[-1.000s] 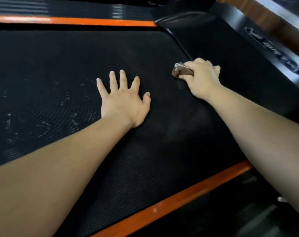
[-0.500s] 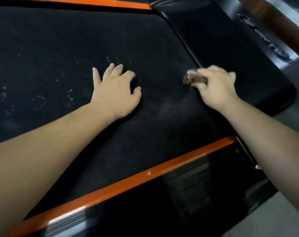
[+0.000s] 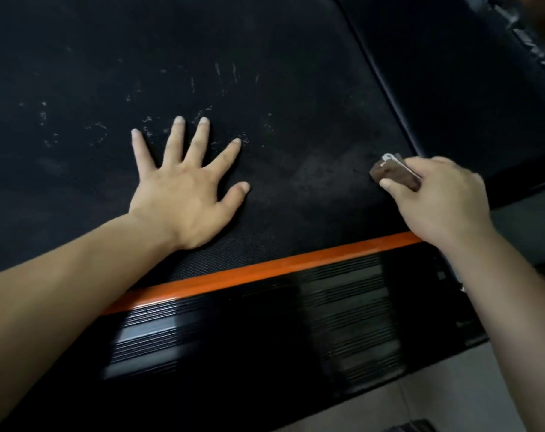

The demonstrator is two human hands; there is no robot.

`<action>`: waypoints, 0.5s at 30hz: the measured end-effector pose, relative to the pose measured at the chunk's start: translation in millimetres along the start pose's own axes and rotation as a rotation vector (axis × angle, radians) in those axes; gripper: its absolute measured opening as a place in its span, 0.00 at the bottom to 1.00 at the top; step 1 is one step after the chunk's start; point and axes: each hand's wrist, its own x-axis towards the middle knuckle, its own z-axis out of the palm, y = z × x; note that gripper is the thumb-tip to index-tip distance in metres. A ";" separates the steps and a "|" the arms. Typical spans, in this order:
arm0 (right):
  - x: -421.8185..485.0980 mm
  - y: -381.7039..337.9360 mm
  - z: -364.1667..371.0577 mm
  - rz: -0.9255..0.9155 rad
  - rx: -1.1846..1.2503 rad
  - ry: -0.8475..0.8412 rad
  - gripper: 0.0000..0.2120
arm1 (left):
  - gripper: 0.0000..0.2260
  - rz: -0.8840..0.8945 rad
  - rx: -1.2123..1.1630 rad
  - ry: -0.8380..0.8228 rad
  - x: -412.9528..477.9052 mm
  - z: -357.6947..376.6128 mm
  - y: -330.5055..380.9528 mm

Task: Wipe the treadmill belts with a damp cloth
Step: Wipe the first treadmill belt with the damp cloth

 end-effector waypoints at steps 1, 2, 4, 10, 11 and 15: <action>-1.0 -1.9 0.0 0.008 0.010 0.010 0.15 | 0.35 -0.004 0.001 0.004 0.8 0.4 0.6; -2.4 -2.9 0.3 0.016 0.017 0.018 0.16 | 0.35 -0.004 0.002 0.005 1.2 0.4 1.2; -5.3 -6.4 0.5 0.028 0.005 0.022 0.19 | 0.35 0.005 0.006 0.006 0.2 -0.4 1.0; -9.3 -34.9 0.8 0.173 -0.062 0.013 0.21 | 0.31 0.035 -0.030 -0.028 -1.3 -6.9 1.7; -11.2 -40.3 0.9 0.210 -0.045 0.008 0.20 | 0.30 0.046 -0.067 -0.028 -1.6 -8.5 -0.3; -22.9 -63.4 1.9 0.243 0.016 0.005 0.18 | 0.29 0.158 -0.208 0.004 -11.9 -17.2 -33.0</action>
